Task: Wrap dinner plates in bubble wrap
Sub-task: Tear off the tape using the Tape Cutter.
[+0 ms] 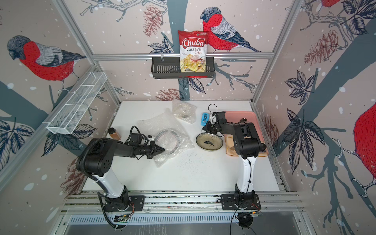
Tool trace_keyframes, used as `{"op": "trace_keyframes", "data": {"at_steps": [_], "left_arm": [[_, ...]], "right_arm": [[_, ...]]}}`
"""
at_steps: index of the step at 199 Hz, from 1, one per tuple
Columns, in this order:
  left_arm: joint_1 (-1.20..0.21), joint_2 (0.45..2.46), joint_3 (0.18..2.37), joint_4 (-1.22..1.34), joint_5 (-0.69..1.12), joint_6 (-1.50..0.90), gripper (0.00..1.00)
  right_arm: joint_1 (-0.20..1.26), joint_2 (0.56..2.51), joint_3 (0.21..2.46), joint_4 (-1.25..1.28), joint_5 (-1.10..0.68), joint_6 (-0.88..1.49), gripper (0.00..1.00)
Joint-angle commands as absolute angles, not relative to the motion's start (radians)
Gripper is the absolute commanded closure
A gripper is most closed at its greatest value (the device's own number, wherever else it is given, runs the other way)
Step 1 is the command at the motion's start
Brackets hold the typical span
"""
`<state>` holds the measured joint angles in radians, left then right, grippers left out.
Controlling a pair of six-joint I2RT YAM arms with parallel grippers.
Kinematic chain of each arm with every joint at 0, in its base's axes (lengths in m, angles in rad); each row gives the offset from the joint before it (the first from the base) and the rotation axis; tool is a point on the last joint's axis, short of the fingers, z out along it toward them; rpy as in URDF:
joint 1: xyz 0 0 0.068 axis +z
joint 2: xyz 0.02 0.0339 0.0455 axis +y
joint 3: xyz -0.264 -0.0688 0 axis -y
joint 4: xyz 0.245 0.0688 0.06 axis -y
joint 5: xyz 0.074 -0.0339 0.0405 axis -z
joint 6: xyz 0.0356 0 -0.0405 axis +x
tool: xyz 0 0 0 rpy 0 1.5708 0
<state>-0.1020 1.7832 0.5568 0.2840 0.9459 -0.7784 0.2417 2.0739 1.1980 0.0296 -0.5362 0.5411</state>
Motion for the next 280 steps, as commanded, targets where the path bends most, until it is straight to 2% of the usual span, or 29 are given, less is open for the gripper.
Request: {"op": "trace_keyframes", "data": {"at_steps": [1, 44, 90, 147, 191, 259, 280], "left_arm": [[-0.104, 1.812, 0.537, -0.011, 0.622, -0.792, 1.0], [-0.104, 1.801, 0.533, -0.012, 0.62, -0.792, 1.0], [-0.103, 1.782, 0.535, -0.018, 0.618, -0.792, 1.0], [-0.103, 1.781, 0.521, -0.001, 0.625, -0.793, 1.0], [-0.103, 1.781, 0.513, 0.013, 0.628, -0.796, 1.0], [-0.103, 1.764, 0.509, 0.02, 0.629, -0.799, 1.0], [-0.104, 1.758, 0.507, 0.02, 0.63, -0.799, 1.0]], "right_arm": [[0.256, 2.069, 1.194, -0.164, -0.408, 0.552, 1.0], [0.269, 2.065, 1.192, -0.23, -0.31, 0.584, 1.0], [0.262, 2.021, 1.132, -0.239, -0.298, 0.617, 1.0], [0.274, 1.928, 1.128, -0.204, -0.383, 0.608, 1.0], [0.278, 1.797, 1.16, -0.129, -0.385, 0.594, 1.0], [0.355, 1.717, 1.21, -0.048, -0.625, 0.46, 1.0], [0.399, 1.724, 1.231, -0.05, -0.767, 0.404, 1.0]]}}
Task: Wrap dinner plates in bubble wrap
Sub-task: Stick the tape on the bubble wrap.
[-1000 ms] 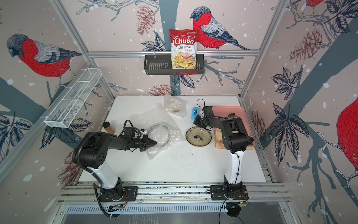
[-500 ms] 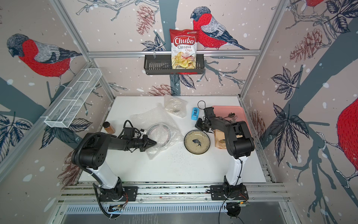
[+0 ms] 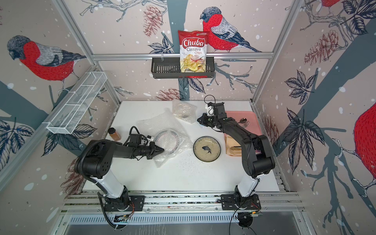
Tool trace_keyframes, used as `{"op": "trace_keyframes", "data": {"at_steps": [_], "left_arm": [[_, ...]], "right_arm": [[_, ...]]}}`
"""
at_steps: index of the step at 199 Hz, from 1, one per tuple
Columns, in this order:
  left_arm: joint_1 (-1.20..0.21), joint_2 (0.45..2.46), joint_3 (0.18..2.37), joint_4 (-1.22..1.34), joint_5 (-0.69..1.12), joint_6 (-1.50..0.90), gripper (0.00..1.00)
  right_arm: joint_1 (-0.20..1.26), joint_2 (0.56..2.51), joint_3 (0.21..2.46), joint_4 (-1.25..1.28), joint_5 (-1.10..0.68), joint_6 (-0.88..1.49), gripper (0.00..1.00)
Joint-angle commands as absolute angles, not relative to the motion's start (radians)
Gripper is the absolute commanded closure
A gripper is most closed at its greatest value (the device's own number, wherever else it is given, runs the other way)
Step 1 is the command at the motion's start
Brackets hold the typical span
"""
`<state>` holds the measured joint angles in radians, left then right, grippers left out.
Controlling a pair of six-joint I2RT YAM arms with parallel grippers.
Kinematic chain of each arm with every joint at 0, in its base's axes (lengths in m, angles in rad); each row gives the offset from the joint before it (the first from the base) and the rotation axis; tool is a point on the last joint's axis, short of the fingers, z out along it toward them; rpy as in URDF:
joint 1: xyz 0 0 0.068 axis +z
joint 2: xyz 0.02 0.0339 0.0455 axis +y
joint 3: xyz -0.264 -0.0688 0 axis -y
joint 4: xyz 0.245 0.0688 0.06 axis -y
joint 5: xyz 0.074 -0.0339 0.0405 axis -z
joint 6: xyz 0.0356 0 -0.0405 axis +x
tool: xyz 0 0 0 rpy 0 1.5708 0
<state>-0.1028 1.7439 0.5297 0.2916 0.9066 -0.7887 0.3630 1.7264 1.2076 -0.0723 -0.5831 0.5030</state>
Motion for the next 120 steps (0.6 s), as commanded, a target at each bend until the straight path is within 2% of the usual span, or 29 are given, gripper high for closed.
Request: {"op": "trace_keyframes", "data": {"at_steps": [1, 37, 85, 120], "left_arm": [[-0.103, 1.759, 0.507, 0.02, 0.63, -0.799, 1.0], [-0.103, 1.736, 0.506, 0.007, 0.619, -0.791, 1.0], [-0.104, 1.72, 0.489, 0.014, 0.612, -0.803, 1.0], [-0.104, 1.708, 0.486, 0.016, 0.611, -0.809, 1.0]], "right_arm": [[0.402, 1.725, 1.233, -0.05, -0.774, 0.402, 1.0], [0.519, 1.83, 1.365, -0.233, -0.893, 0.236, 1.0], [0.685, 2.058, 1.608, -0.474, -0.877, 0.098, 1.0], [0.755, 2.186, 1.744, -0.623, -0.854, 0.043, 1.0]]}}
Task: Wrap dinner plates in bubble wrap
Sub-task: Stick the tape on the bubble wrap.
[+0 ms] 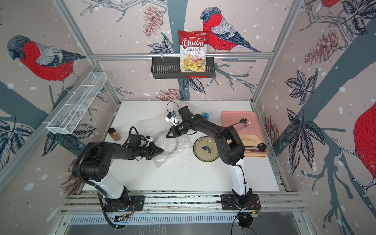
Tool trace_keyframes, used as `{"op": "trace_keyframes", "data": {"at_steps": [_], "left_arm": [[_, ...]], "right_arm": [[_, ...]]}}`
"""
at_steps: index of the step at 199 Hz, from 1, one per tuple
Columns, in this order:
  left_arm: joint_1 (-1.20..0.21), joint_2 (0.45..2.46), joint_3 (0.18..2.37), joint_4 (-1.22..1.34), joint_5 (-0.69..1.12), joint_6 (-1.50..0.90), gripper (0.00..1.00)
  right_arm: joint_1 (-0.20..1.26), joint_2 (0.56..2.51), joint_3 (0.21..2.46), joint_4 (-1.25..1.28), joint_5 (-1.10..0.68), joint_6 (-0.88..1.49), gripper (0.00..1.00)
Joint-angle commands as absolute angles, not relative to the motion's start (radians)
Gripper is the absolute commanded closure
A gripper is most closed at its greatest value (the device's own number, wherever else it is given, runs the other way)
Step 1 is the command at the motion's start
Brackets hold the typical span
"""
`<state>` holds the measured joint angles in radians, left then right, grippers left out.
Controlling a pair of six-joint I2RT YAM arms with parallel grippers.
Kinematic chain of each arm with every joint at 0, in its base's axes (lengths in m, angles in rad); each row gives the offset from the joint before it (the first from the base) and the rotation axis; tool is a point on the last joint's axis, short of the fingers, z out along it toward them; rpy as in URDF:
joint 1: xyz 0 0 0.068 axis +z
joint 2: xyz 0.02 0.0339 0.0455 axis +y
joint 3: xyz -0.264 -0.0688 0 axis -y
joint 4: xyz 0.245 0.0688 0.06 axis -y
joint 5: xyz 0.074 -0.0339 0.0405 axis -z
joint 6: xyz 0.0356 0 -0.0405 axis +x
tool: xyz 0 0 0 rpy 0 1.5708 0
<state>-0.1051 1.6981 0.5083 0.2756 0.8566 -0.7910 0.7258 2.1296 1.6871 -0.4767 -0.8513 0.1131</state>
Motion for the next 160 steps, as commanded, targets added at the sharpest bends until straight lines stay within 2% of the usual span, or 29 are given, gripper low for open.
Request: {"op": "trace_keyframes", "data": {"at_steps": [1, 120, 160], "left_arm": [[-0.104, 1.708, 0.486, 0.016, 0.611, -0.81, 1.0], [-0.106, 1.712, 0.488, 0.028, 0.617, -0.818, 1.0], [-0.106, 1.709, 0.483, 0.027, 0.615, -0.819, 1.0]], "right_arm": [[0.756, 2.187, 1.746, -0.625, -0.854, 0.044, 0.99], [0.808, 2.318, 1.831, -0.746, -0.811, 0.013, 1.0], [0.785, 2.349, 1.831, -0.737, -0.742, 0.084, 0.99]]}}
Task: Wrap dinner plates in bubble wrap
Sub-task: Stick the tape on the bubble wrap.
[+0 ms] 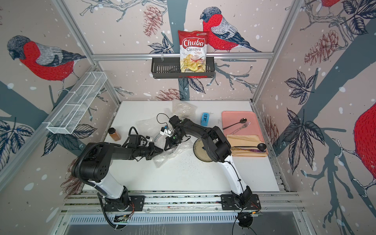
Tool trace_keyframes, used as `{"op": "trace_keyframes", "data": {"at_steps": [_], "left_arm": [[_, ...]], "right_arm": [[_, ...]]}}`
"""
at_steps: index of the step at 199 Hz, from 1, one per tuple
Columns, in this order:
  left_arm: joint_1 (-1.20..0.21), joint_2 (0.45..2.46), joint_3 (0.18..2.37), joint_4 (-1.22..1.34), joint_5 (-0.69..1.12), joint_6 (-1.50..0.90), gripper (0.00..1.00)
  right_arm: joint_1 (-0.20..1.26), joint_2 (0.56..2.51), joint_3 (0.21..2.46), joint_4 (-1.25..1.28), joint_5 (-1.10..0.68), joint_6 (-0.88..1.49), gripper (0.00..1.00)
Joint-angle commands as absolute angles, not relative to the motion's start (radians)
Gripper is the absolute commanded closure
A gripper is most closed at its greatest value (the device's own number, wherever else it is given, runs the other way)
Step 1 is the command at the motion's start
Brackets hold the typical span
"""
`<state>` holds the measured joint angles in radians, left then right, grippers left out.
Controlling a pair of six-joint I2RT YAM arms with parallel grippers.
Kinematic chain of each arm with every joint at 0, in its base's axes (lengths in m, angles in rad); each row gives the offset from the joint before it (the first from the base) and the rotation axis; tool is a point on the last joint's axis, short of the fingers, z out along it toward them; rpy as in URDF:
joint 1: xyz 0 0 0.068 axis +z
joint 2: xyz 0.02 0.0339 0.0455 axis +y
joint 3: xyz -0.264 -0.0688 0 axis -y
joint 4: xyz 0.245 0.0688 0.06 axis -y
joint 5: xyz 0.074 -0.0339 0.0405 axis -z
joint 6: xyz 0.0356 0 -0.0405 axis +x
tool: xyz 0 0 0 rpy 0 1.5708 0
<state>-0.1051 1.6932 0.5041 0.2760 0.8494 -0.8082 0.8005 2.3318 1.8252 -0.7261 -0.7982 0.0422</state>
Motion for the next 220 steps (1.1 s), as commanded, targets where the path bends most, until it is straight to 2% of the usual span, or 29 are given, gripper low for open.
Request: {"op": "trace_keyframes", "data": {"at_steps": [1, 31, 86, 120, 151, 179, 220], "left_arm": [[-0.106, 1.708, 0.483, 0.028, 0.615, -0.819, 1.0], [-0.106, 1.703, 0.483, 0.026, 0.615, -0.821, 1.0], [-0.107, 1.706, 0.48, 0.031, 0.615, -0.824, 1.0], [-0.108, 1.704, 0.482, 0.027, 0.617, -0.824, 1.0], [-0.107, 1.692, 0.48, 0.02, 0.621, -0.823, 1.0], [-0.109, 1.661, 0.482, -0.002, 0.636, -0.82, 1.0], [-0.104, 1.589, 0.525, -0.102, 0.645, -0.775, 1.0]], "right_arm": [[0.784, 2.349, 1.831, -0.736, -0.739, 0.086, 0.99], [0.77, 2.359, 1.824, -0.707, -0.703, 0.146, 0.98], [0.789, 2.361, 1.847, -0.704, -0.688, 0.153, 0.83], [0.792, 2.362, 1.841, -0.688, -0.656, 0.197, 0.68], [0.788, 2.381, 1.845, -0.693, -0.635, 0.248, 0.7], [0.788, 2.412, 1.875, -0.749, -0.549, 0.276, 0.81], [0.788, 2.425, 1.879, -0.768, -0.507, 0.299, 0.81]]}}
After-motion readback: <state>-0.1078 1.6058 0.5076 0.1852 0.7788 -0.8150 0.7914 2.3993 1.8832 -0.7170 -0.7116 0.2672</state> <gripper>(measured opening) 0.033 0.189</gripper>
